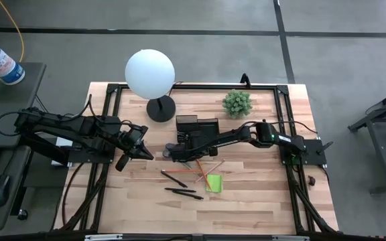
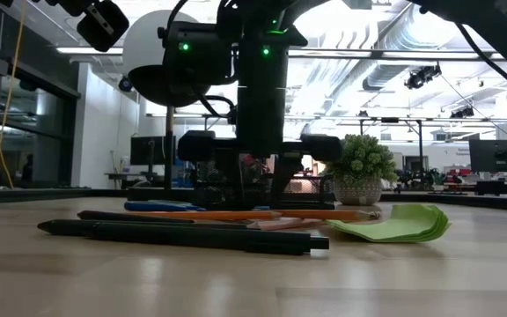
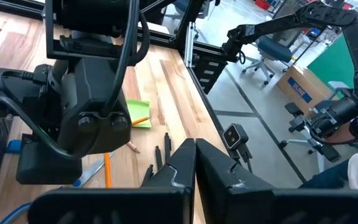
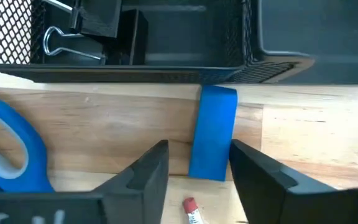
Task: Pick and place office supplies into organizer
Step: Put the blue eraser into the desk organizer
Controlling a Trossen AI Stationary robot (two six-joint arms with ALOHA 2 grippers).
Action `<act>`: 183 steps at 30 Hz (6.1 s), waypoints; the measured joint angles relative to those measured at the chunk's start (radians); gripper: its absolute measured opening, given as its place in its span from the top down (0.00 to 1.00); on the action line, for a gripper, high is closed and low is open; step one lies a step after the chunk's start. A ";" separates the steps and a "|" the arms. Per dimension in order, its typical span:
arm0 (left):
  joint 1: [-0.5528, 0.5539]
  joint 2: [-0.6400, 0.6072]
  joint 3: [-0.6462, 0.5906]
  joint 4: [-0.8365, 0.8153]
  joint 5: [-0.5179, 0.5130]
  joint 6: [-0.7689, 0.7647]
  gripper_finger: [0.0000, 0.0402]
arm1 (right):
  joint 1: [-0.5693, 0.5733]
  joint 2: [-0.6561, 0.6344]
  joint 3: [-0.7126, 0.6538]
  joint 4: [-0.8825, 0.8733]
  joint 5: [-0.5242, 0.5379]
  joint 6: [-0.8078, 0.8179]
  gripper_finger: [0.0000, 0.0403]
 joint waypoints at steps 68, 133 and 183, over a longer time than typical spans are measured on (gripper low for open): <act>0.000 0.114 0.000 -0.335 -0.487 0.021 1.00 | -0.005 -0.005 0.301 -0.331 -0.032 -0.323 0.61; 0.000 0.114 0.000 -0.311 -0.456 -0.042 1.00 | -0.092 0.002 0.102 -0.085 -0.394 -2.276 0.73; 0.000 0.114 0.000 -0.313 -0.457 -0.042 1.00 | -0.093 0.001 0.165 -0.095 -0.466 -2.242 0.67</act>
